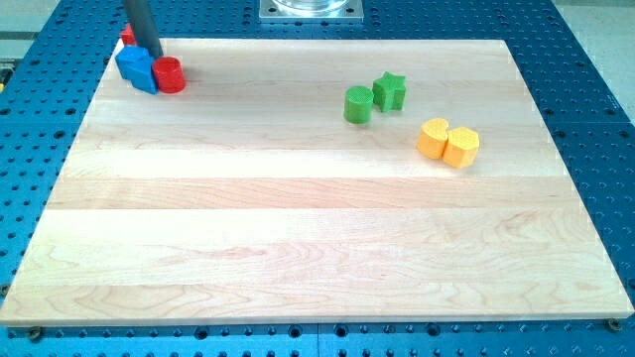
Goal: Separate the blue and red blocks
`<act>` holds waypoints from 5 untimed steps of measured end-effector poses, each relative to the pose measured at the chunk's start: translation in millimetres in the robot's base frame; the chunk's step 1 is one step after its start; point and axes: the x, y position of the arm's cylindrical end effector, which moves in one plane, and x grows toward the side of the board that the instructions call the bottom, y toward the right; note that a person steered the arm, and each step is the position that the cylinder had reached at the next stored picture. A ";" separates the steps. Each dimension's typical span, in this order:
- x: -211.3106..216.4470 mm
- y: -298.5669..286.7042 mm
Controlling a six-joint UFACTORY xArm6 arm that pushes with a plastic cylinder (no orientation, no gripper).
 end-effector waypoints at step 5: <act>21.3 -59.7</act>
